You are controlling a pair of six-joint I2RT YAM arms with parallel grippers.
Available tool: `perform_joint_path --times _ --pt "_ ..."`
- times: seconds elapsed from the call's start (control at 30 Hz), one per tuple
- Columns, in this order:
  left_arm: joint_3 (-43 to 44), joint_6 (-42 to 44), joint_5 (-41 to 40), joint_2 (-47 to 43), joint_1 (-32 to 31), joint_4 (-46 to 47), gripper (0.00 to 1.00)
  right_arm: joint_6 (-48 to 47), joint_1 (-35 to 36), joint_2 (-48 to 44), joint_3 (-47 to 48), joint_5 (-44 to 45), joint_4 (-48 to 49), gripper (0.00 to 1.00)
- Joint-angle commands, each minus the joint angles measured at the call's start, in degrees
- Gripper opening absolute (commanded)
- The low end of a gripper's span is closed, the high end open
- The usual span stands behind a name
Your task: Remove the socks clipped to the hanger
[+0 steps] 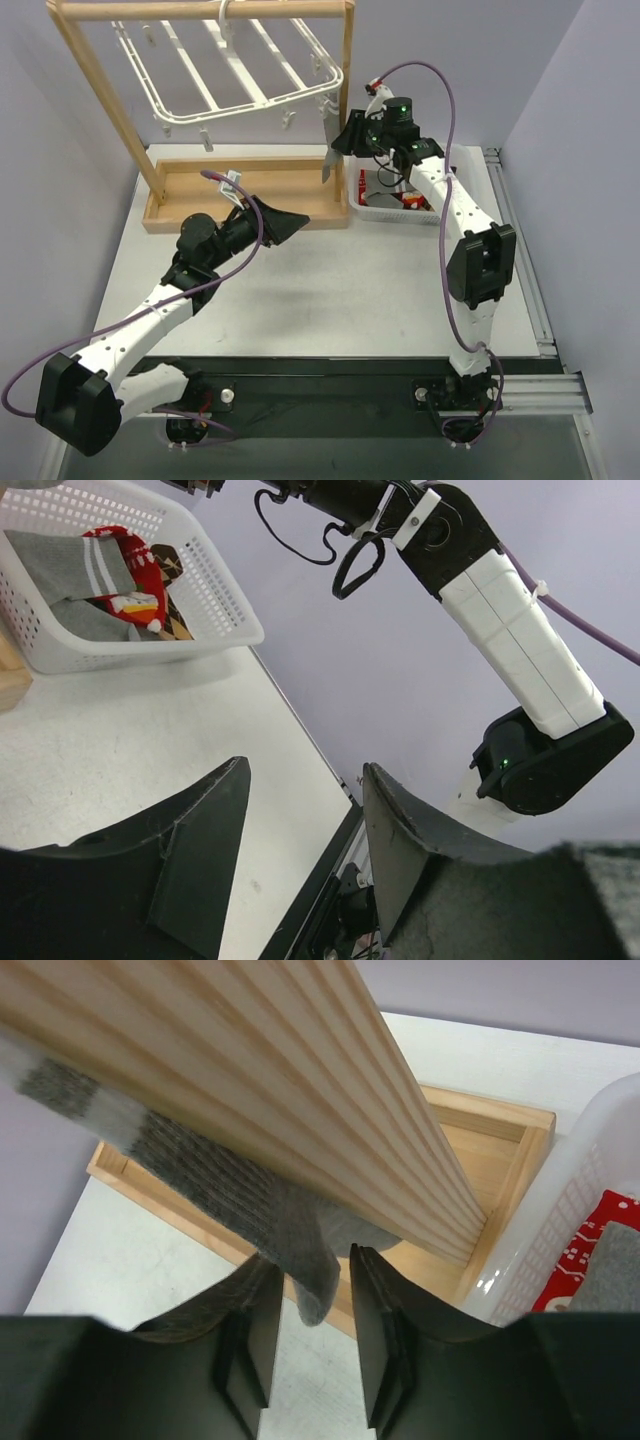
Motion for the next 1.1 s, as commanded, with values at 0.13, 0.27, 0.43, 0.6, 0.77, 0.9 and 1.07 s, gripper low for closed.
perform_joint_path --times 0.13,0.27,0.43,0.6,0.77,0.9,1.07 --pt "0.3 0.6 -0.9 -0.3 0.2 3.9 0.77 1.3 1.0 0.8 4.7 1.1 -1.6 0.10" --pt "-0.9 2.5 -3.0 0.4 -0.1 6.0 0.81 3.7 2.0 -1.2 3.5 -1.9 -2.5 0.00" --pt "-4.2 15.7 -12.7 1.4 -4.1 11.6 0.77 9.5 4.0 -7.5 -2.4 -1.9 -1.9 0.00" --pt "-8.9 29.4 -20.9 6.1 -5.5 24.5 0.84 16.1 6.2 -12.4 -8.2 0.8 -0.9 0.00" --pt "-4.9 37.5 -22.3 13.6 -6.4 25.9 0.87 18.4 7.7 -15.3 -9.9 1.5 -1.0 0.00" --pt "-1.9 39.3 -25.2 17.1 -6.4 25.7 0.91 19.1 8.4 -16.3 -10.5 1.6 -1.0 0.00" --pt "1.4 40.0 -25.2 19.7 -6.2 23.8 0.91 19.5 9.7 -17.7 -11.6 1.3 -1.0 0.00"
